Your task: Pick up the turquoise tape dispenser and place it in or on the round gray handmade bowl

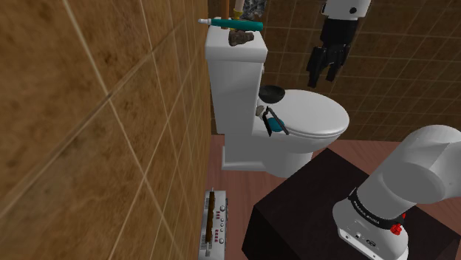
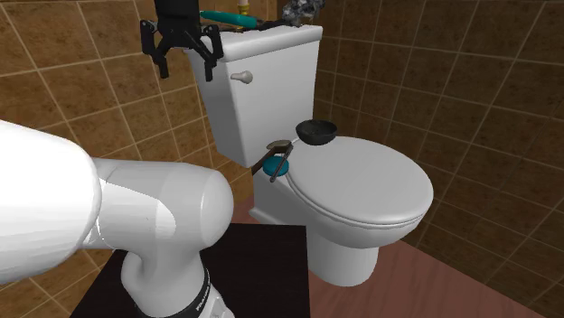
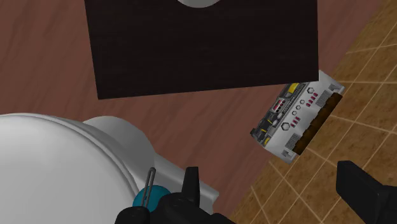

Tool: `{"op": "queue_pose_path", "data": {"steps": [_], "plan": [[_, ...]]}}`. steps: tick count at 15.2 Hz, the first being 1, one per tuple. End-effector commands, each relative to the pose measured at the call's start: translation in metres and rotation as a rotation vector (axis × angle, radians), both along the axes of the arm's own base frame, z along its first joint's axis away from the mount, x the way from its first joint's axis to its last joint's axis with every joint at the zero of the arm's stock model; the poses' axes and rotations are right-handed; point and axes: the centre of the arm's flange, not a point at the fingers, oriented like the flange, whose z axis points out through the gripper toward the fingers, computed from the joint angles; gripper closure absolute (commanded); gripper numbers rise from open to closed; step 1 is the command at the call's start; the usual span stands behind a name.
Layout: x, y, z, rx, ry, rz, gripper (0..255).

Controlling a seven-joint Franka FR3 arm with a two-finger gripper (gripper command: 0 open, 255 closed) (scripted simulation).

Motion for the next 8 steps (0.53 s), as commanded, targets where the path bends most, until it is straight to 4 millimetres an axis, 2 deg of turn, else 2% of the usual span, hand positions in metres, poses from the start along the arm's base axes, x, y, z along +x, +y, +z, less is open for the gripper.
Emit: {"op": "queue_pose_path", "data": {"steps": [1,8], "plan": [[0.0,0.0,0.0,0.0,0.0,0.0,0],[0.046,-0.034,-0.068,-0.007,-0.034,-0.044,0]]}}
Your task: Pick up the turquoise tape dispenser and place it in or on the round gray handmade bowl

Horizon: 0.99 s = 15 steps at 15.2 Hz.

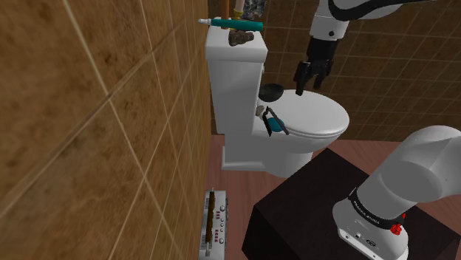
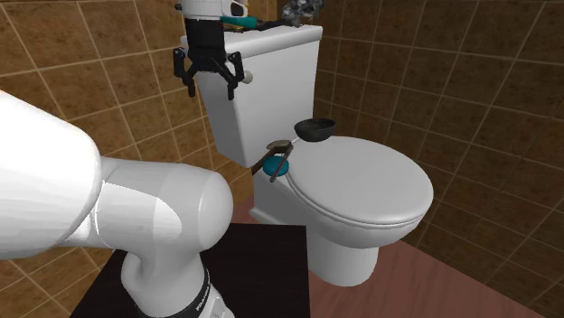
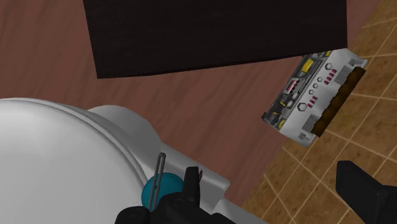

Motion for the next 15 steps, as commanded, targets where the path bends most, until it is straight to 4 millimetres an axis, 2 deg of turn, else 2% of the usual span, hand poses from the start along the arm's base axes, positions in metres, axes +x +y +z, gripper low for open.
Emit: {"op": "queue_pose_path", "data": {"steps": [1,15], "plan": [[0.013,-0.01,-0.021,-0.003,-0.013,-0.012,0],[0.108,-0.087,-0.15,-0.016,-0.081,-0.1,0]]}}
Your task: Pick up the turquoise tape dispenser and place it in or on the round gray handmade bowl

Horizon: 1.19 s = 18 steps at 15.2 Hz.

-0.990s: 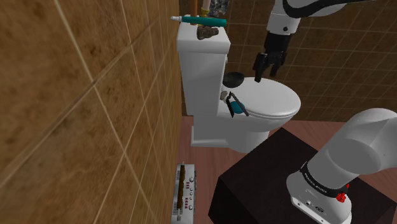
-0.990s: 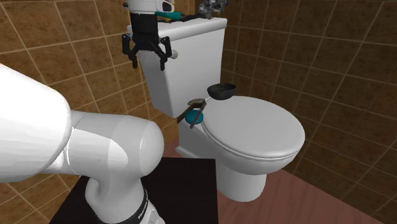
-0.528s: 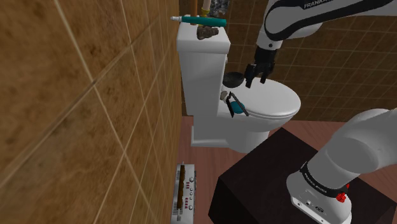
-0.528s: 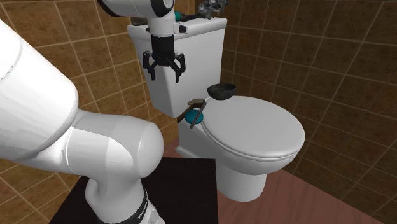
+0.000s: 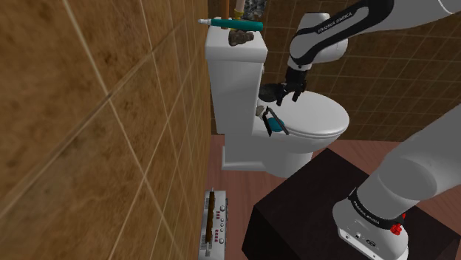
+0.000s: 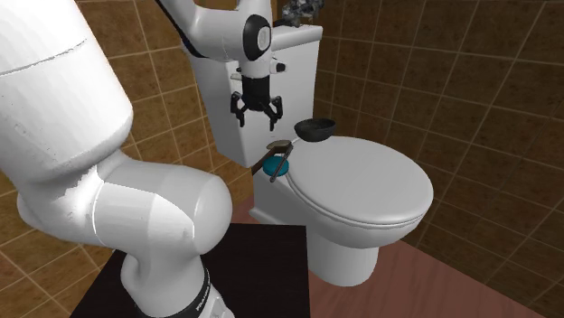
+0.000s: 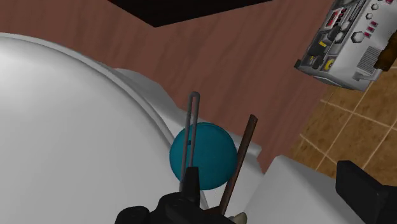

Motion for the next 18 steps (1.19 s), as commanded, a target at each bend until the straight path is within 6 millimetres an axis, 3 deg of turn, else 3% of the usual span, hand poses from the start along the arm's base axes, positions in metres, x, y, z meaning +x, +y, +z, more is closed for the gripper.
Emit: {"op": "queue_pose_path", "data": {"steps": [1,14,18], "plan": [[0.012,-0.01,-0.02,-0.003,-0.011,-0.013,0],[0.099,-0.089,-0.131,-0.015,-0.074,-0.093,0],[0.101,-0.089,-0.152,-0.015,-0.074,-0.093,0]]}}
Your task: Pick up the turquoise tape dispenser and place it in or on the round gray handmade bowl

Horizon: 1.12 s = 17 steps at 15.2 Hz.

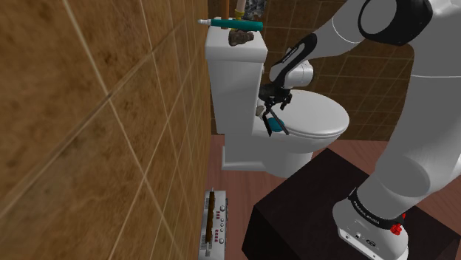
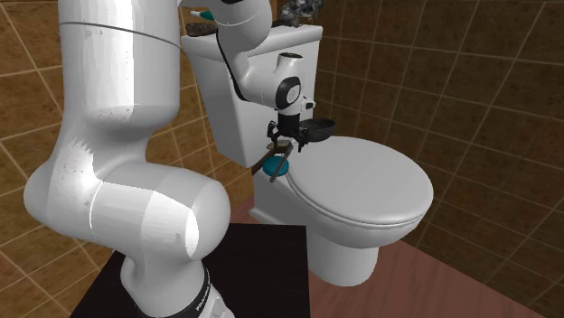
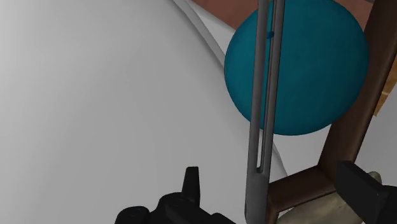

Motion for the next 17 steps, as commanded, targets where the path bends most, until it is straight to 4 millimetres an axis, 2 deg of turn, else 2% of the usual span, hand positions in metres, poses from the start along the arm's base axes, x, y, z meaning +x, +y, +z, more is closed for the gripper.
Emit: {"op": "queue_pose_path", "data": {"steps": [1,4,11,12,17], "plan": [[0.002,0.001,-0.011,0.0,-0.001,0.0,0],[0.003,0.002,-0.024,0.0,-0.001,0.0,0],[0.003,0.002,-0.024,0.0,-0.001,0.0,0],[0.003,0.002,-0.024,0.0,-0.001,0.0,255],[0.003,0.002,-0.024,0.0,-0.001,0.0,255]]}}
